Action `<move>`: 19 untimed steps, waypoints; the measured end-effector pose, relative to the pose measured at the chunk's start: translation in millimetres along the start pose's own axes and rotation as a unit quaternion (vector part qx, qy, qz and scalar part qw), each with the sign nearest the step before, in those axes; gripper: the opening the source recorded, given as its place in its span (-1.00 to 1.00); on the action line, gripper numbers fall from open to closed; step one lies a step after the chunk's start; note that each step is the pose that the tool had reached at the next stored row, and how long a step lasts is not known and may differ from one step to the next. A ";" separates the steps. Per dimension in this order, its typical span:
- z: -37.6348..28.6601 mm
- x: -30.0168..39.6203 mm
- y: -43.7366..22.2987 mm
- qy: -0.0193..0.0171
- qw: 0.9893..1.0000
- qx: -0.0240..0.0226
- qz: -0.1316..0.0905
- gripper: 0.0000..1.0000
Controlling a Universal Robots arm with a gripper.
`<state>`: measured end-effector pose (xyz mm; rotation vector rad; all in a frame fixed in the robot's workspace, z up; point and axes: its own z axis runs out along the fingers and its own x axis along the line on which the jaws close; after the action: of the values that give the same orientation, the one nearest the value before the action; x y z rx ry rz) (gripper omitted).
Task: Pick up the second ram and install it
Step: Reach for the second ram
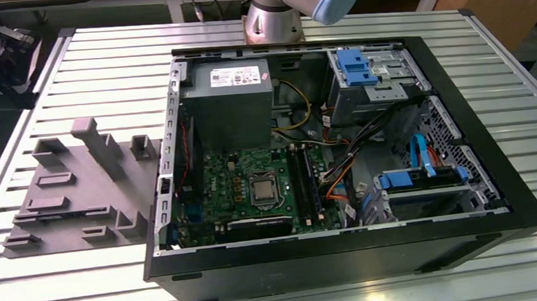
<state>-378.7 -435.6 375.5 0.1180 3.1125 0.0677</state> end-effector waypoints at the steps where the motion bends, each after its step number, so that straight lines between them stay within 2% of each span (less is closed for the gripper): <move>1: 0.2 0.3 -0.4 0.000 1.000 0.000 0.000 -0.79; 19: 4.0 6.7 -8.1 0.000 1.000 0.000 0.000 -0.79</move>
<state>-385.9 -442.9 371.0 0.1180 3.1125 0.0677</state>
